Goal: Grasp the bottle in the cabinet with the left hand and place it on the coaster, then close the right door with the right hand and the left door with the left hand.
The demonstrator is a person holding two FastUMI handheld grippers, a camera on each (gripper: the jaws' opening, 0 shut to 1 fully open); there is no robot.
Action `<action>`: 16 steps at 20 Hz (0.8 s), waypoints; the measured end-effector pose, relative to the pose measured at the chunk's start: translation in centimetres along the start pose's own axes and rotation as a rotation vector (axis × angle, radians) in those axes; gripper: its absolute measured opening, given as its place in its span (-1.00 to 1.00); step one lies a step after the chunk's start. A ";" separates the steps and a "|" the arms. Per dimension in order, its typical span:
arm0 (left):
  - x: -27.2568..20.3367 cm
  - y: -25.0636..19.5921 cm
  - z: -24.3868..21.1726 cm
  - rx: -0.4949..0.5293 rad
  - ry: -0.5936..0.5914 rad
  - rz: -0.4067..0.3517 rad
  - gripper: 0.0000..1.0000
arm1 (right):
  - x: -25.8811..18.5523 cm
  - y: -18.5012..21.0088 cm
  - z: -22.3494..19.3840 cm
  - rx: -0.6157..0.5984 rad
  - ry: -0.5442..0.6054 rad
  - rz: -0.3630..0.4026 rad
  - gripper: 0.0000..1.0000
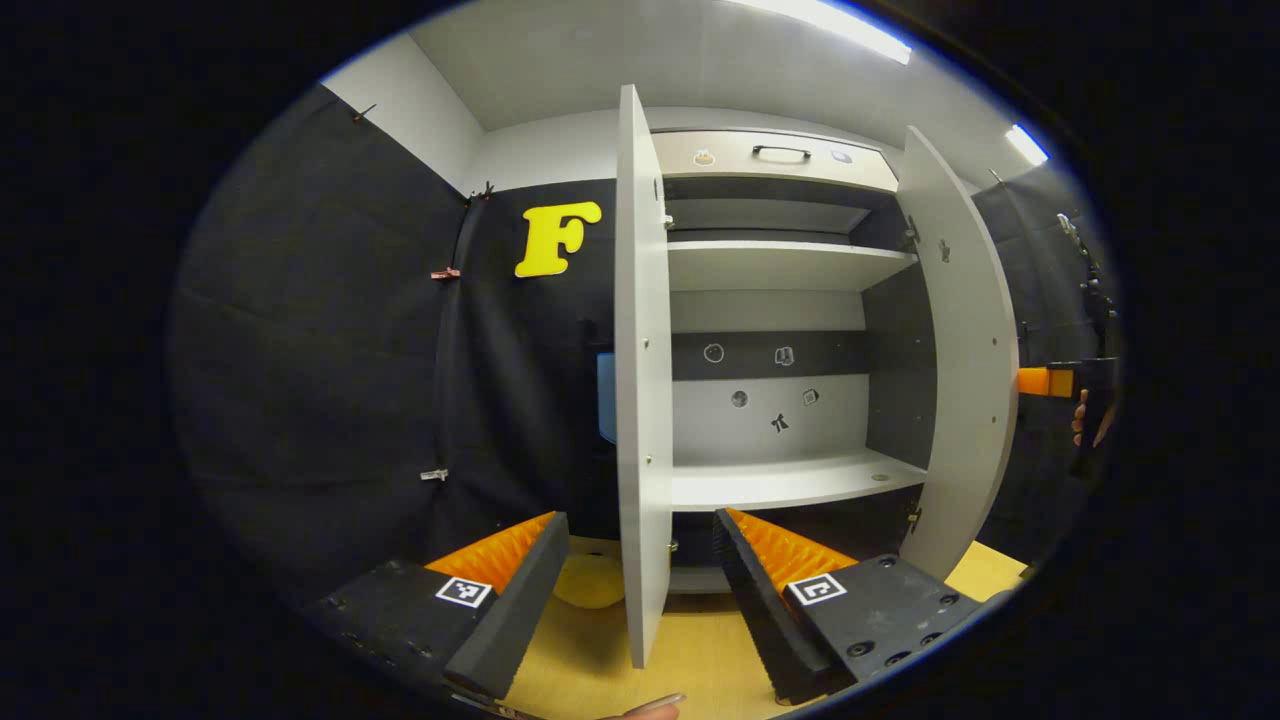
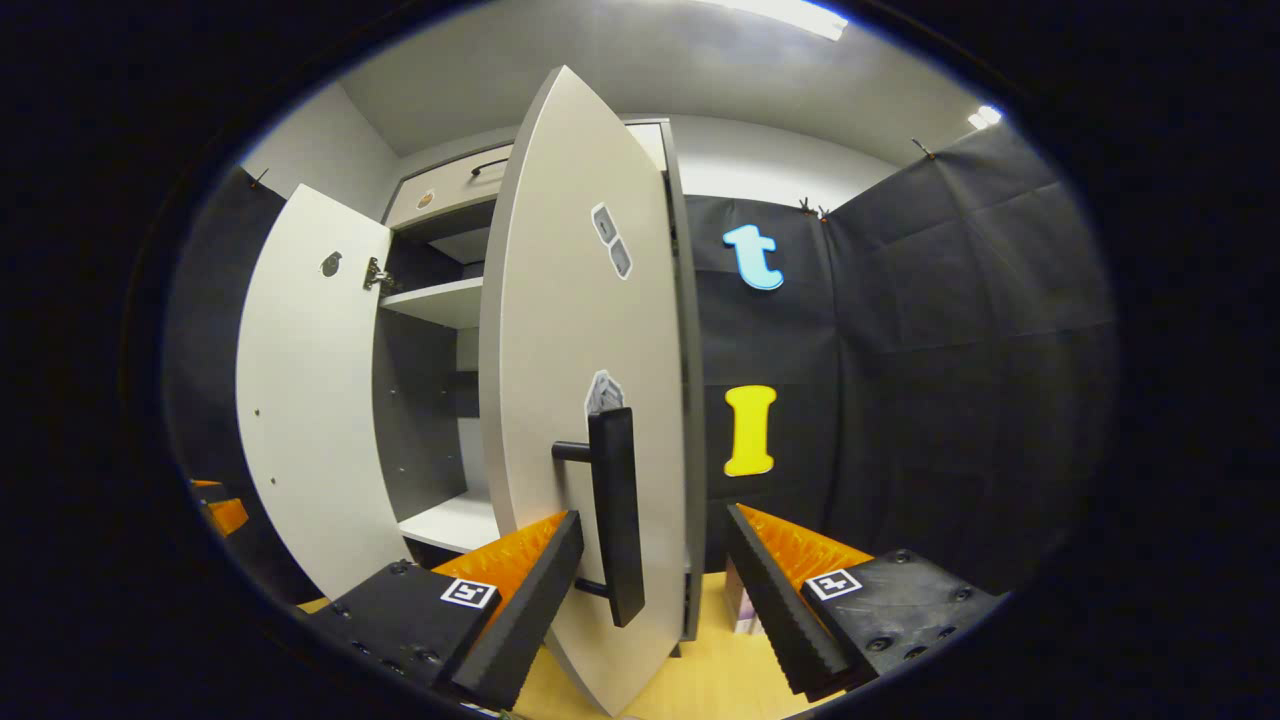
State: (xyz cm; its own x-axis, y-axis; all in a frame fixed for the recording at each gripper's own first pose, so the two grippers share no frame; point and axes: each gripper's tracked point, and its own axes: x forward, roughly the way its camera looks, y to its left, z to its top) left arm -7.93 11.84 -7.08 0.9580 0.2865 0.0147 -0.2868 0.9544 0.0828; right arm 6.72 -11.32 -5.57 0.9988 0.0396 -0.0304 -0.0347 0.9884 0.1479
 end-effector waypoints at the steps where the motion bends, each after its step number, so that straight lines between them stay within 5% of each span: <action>1: -0.3 0.8 0.0 0.004 0.003 0.020 0.84 | 1.3 1.6 -0.4 0.001 -0.003 0.022 0.91; 4: -1.7 3.8 0.6 0.032 -0.004 0.092 0.83 | 5.5 7.7 -1.8 0.031 0.013 0.115 0.92; 10: -4.2 8.7 0.9 0.063 0.001 0.214 0.83 | 10.2 10.0 -1.8 -0.108 -0.046 0.018 0.84; 16: -2.2 10.3 0.7 -0.055 0.000 0.219 0.83 | 13.2 10.3 -2.2 -0.139 -0.057 -0.054 0.84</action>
State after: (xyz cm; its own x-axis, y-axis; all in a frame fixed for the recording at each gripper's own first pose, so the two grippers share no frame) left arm -12.95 21.00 -5.52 0.8727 0.4875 0.0267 -0.4880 0.8725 0.0230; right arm 19.42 -0.34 -6.66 0.9996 -0.0187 0.0223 0.0185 0.9998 0.0089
